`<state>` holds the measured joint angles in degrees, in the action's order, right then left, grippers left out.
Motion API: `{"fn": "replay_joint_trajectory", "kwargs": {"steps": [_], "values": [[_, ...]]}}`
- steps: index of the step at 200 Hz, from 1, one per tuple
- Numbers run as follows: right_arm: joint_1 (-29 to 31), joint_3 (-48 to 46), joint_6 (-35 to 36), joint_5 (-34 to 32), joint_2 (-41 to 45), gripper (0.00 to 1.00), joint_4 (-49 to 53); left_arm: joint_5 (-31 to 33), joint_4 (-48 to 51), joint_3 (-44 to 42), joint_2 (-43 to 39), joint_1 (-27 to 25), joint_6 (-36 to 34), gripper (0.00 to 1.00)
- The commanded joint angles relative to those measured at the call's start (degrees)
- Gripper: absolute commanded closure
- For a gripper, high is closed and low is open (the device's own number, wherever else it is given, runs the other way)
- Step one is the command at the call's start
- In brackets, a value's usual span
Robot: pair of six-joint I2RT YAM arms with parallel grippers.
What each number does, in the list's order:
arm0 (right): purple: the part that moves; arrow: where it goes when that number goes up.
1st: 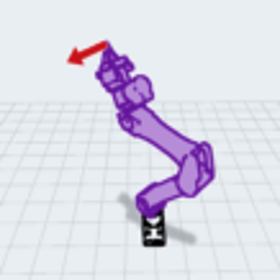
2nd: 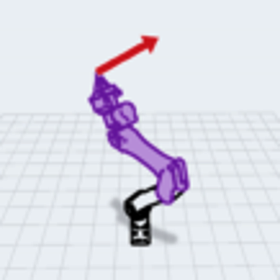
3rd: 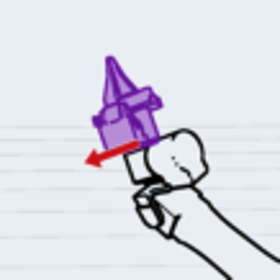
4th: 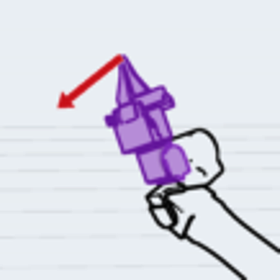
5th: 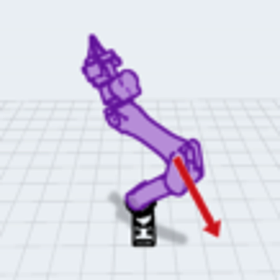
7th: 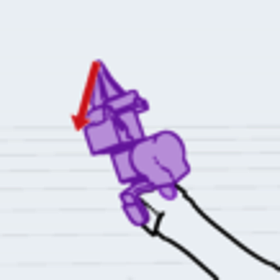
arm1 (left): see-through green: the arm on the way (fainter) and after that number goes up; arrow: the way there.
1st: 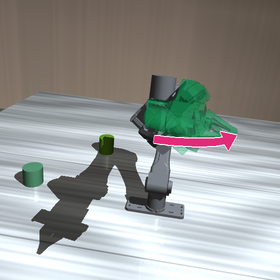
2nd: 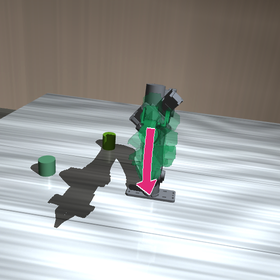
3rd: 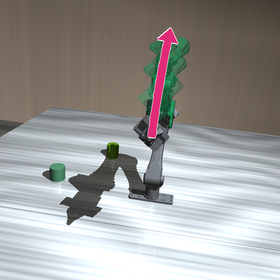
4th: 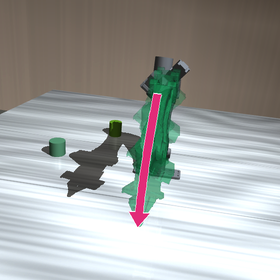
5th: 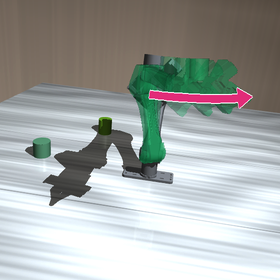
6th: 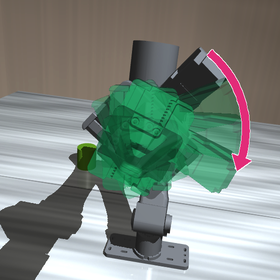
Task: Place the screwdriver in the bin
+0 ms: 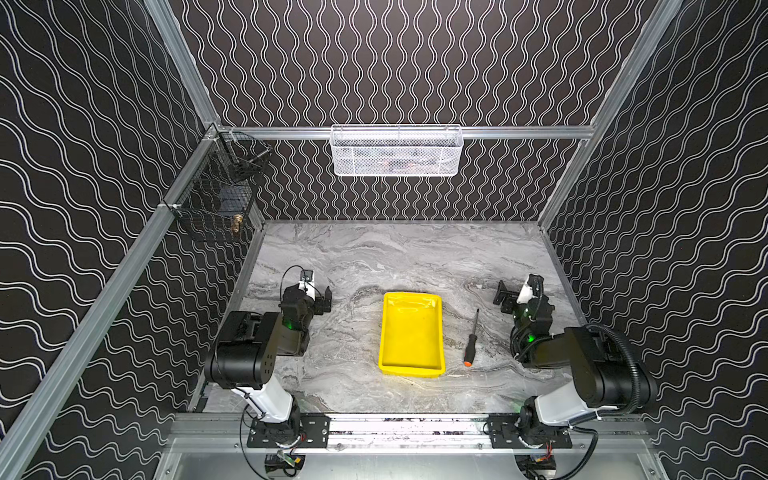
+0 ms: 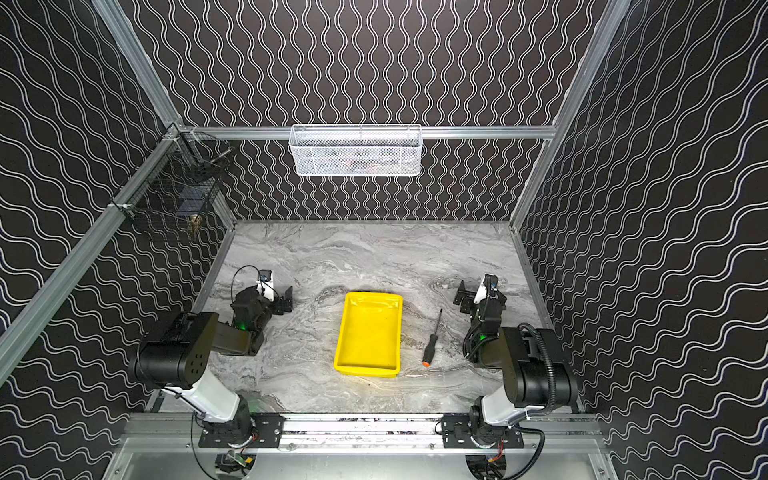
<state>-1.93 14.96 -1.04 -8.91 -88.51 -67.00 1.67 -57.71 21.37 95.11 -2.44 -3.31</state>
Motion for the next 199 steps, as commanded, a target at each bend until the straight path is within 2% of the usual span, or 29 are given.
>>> {"fn": "replay_joint_trajectory", "kwargs": {"steps": [1,116,138,181,191,199], "values": [[0.0,-0.1,-0.1,-0.1,0.0,0.00,-1.4,-0.1,-0.2,0.3,0.0,0.0,-0.4,0.01],[0.0,0.0,-0.2,0.0,0.0,0.00,-1.2,-0.1,-0.6,0.0,-0.3,0.0,-0.4,0.01],[0.1,-0.2,0.0,-0.2,0.1,0.01,-1.7,4.2,3.2,1.2,-2.6,0.0,1.2,0.01],[0.1,-1.6,0.3,-0.1,2.1,0.00,-3.2,7.4,7.1,2.9,-3.7,-0.3,1.9,0.01],[0.3,-1.4,0.1,-1.4,5.2,0.00,0.3,9.2,9.5,3.2,-5.8,-0.7,2.1,0.01],[0.4,0.0,-1.2,-3.0,8.8,0.00,6.8,10.6,11.6,3.7,-7.7,-1.1,2.1,0.01]]}}
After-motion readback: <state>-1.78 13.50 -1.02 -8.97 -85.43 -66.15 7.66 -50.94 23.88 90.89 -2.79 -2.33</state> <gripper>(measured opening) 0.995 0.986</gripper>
